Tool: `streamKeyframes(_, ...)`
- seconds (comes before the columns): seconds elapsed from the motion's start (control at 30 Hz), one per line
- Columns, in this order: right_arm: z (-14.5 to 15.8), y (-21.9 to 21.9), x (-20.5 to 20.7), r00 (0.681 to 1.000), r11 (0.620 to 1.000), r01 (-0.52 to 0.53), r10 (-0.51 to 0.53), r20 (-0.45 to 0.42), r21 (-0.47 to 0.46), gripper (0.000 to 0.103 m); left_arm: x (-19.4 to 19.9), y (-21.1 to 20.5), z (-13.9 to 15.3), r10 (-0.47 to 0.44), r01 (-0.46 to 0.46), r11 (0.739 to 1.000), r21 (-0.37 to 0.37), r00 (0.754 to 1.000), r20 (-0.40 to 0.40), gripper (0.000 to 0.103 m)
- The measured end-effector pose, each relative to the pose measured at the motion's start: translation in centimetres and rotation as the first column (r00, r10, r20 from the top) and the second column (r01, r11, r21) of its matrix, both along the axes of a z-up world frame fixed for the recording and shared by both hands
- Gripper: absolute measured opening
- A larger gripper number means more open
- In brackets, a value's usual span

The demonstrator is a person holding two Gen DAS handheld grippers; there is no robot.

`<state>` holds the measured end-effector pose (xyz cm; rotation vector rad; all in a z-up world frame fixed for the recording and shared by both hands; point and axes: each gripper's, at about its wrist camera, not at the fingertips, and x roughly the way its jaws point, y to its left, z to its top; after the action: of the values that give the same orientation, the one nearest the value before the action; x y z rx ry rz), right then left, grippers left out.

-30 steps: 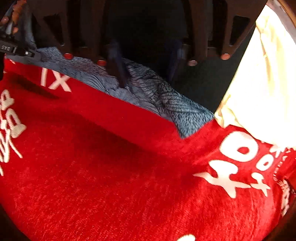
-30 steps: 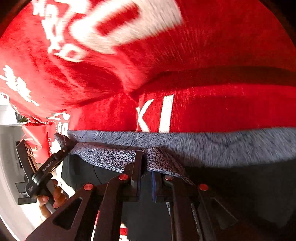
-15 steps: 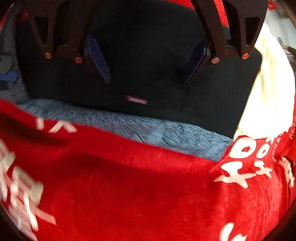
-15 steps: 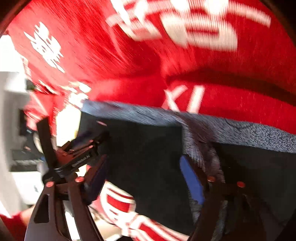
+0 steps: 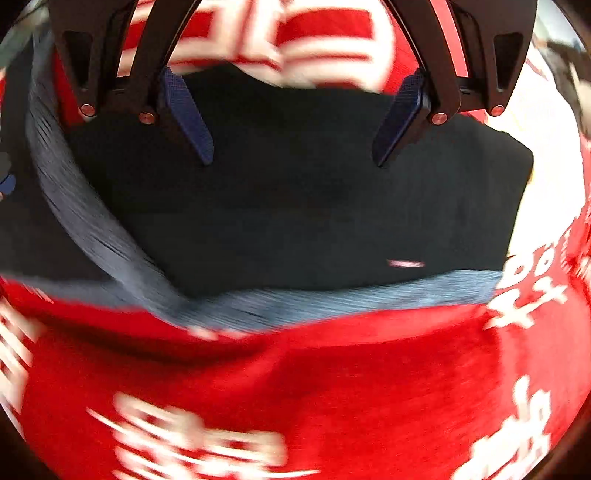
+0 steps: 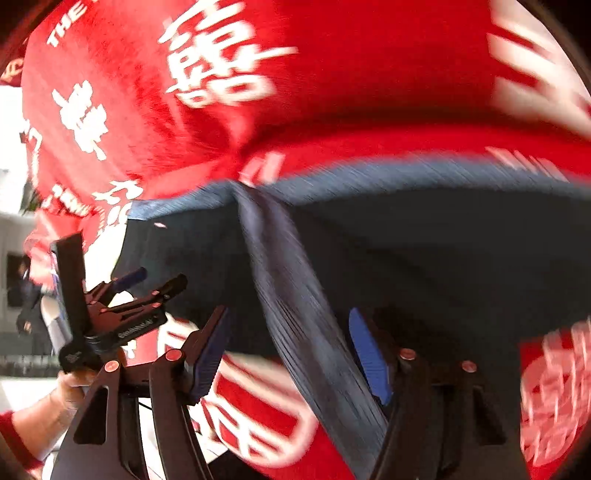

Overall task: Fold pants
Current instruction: 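Lift the trouser edge with both grippers and fold it over the legs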

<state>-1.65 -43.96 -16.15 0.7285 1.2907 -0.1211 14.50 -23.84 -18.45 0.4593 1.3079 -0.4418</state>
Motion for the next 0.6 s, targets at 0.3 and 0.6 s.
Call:
streamKeyframes(0.3, -1.0, 1.2, -21.0, 0.926, 0.938, 0.341, -0.347, -0.147, -0.061, 0.070, -10.3, -6.1, -0.4, -0.224, 0.217, 0.971, -0.102, 0.973, -0.058, 0.089)
streamKeyframes(0.6, -4.8, 3.0, -26.4, 0.892, 0.907, 0.413, -0.421, -0.164, -0.079, 0.069, -16.6, -8.3, -0.7, -0.343, 0.335, 0.935, -0.114, 0.937, -0.062, 0.089)
